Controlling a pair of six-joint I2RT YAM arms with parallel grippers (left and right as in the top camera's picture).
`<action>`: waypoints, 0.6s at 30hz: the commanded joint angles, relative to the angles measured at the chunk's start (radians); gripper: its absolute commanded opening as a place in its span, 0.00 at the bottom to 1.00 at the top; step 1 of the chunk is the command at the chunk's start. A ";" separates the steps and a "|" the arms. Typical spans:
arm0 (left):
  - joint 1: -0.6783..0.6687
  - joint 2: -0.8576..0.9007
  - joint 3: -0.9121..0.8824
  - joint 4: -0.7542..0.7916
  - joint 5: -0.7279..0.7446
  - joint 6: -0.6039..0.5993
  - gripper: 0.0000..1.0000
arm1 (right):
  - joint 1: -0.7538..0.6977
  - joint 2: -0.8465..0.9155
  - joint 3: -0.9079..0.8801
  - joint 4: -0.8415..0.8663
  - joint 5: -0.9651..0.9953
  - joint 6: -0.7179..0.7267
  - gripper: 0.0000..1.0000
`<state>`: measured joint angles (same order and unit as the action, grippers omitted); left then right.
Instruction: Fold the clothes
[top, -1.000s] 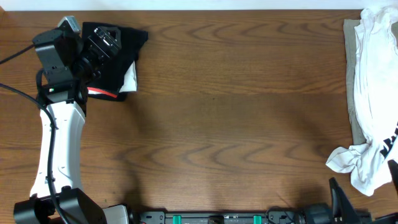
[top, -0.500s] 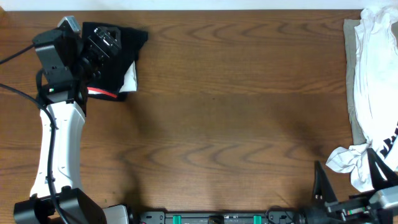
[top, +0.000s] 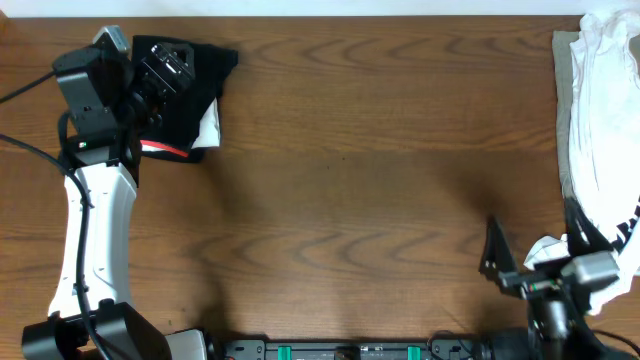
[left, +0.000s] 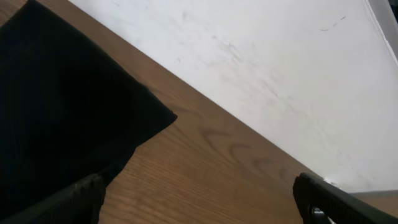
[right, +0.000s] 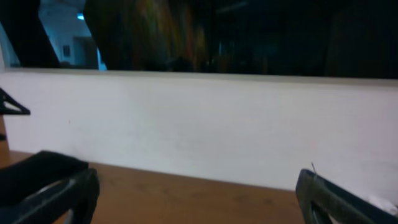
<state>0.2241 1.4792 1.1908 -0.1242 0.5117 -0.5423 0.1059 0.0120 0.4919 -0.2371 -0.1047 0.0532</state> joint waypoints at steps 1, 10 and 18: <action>-0.002 0.008 0.013 0.001 -0.008 0.006 0.98 | -0.011 -0.006 -0.099 0.075 0.006 0.034 0.99; -0.002 0.008 0.013 0.001 -0.008 0.006 0.98 | -0.022 -0.006 -0.335 0.320 0.086 0.139 0.99; -0.002 0.008 0.013 0.001 -0.008 0.006 0.98 | -0.022 -0.007 -0.459 0.458 0.120 0.141 0.99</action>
<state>0.2241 1.4792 1.1908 -0.1242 0.5117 -0.5423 0.0990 0.0120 0.0612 0.2039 -0.0151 0.1764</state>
